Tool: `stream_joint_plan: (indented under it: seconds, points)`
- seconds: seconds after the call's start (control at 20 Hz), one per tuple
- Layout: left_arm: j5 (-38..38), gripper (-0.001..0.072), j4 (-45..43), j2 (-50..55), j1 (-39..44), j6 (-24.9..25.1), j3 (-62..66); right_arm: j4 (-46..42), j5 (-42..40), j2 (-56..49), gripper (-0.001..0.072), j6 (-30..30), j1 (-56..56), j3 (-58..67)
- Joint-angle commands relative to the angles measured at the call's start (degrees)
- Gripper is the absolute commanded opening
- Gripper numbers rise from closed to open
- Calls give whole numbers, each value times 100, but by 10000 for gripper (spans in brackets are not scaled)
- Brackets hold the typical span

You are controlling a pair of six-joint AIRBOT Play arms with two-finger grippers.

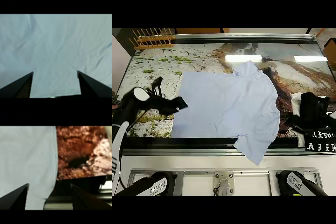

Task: Fold the clothes and pants, and hang the long-sleeved shirts on hangers.

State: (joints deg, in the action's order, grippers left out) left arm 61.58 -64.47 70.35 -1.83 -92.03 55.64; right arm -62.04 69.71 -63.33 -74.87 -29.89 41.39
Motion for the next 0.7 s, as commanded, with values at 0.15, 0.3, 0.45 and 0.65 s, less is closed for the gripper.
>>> stream_joint_plan:
  seconds: [0.15, 0.3, 0.45, 0.65]
  points:
    - [-520, 595, 13, -870, 382, -146, -1172, 426, -511, -203, 555, 160, 330, -1069]
    - [-546, 595, 13, -1003, 398, -146, -1193, 516, -761, -444, 485, 160, 691, -1069]
    - [-525, 594, 11, -1043, 396, -210, -1191, 693, -1095, -503, 485, 155, 986, -1067]
    - [-474, 594, -81, -1045, 389, -503, -1191, 702, -1250, -503, 455, 160, 1128, -1067]
